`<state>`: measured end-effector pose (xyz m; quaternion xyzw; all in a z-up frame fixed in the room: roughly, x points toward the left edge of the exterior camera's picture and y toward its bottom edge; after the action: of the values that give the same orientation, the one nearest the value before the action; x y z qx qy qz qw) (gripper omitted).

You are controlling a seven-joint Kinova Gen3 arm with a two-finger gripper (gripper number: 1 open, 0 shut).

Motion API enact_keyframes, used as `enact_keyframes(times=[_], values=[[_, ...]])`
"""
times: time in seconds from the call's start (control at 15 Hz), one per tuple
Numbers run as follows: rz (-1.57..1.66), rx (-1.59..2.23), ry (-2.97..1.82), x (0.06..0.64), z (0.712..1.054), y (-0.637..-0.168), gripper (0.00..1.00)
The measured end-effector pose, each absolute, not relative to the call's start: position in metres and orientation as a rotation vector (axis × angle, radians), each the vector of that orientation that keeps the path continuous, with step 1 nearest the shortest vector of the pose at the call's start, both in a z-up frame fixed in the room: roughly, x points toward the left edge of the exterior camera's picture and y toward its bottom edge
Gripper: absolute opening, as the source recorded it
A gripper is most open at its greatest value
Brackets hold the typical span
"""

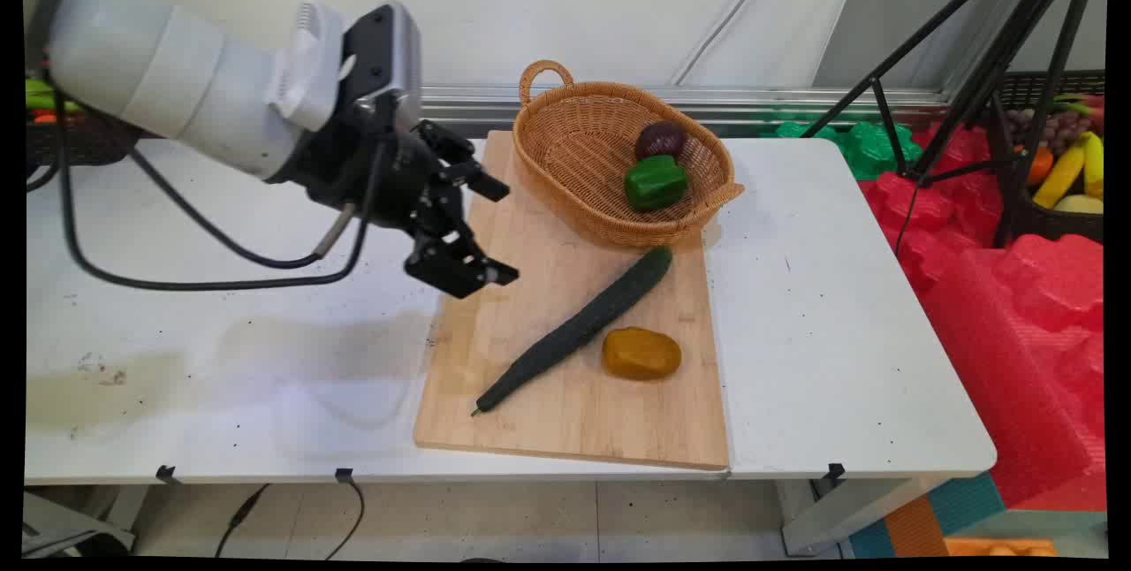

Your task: Pick up the potato from the cutting board

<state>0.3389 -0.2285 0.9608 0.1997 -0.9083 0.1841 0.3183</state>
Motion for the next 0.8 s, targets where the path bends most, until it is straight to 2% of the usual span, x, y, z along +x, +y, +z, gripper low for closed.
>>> enact_keyframes(times=[0.47,0.8], values=[[0.432,0.515,-2.445,0.291,0.944,-0.257,1.00],[0.378,0.497,-2.539,0.245,0.913,-0.287,1.00]])
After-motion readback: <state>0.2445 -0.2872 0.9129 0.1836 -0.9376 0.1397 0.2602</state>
